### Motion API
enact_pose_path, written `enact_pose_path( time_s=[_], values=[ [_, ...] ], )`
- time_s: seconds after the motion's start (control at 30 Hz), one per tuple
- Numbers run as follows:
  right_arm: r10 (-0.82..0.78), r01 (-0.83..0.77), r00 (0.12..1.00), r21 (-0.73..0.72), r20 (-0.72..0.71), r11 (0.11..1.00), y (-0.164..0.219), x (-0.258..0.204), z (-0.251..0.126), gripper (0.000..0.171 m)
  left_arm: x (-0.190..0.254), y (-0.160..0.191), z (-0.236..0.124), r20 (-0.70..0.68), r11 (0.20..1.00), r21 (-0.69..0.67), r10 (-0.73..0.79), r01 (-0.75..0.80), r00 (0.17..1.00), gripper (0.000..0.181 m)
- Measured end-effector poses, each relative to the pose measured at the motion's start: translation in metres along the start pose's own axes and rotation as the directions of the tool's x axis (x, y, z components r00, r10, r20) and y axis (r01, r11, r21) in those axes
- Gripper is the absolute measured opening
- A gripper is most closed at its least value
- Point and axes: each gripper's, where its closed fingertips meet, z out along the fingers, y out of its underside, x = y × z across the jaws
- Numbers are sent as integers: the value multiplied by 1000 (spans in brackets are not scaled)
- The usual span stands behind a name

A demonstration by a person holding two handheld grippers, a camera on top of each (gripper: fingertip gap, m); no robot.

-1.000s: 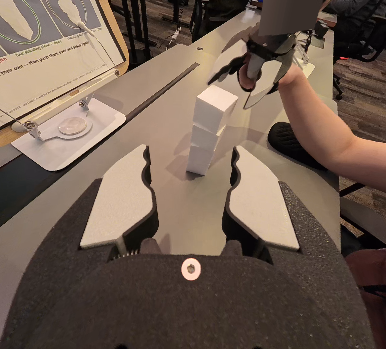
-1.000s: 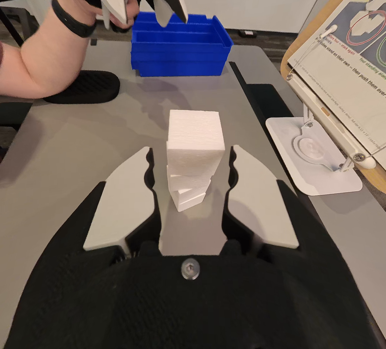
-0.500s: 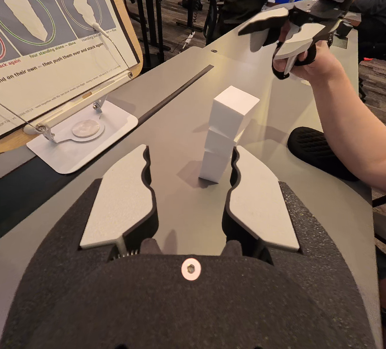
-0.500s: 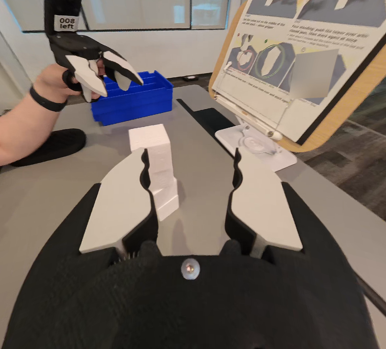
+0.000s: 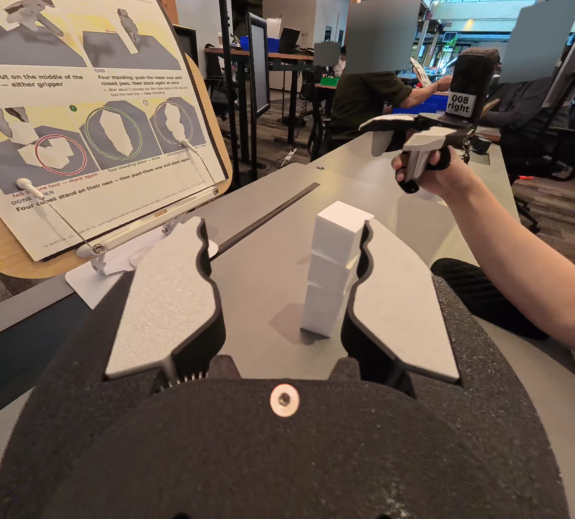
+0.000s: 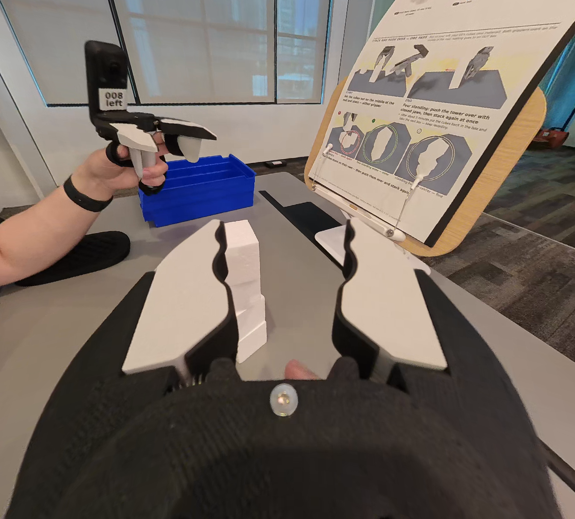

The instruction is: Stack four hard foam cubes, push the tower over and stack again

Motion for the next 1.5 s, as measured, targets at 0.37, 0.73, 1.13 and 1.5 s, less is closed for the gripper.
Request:
enact_pose_path(
  time_s=[0.37,0.73,1.13,1.5],
  values=[
    [27,-53,992,-214,-124,975,32,19,1,14,-18,38,7,83,980,-199,30,-13,996,61],
    [158,-546,820,-669,-550,504,187,58,-28,1,-63,100,1,256,895,-383,-134,228,957,0],
    [68,-398,910,-813,-409,426,207,-6,47,1,-77,92,-14,276,892,-380,-143,245,950,0],
    [11,-208,963,-717,-269,665,140,-41,87,1,-75,65,-39,278,906,-367,-109,211,954,8]
  ],
)
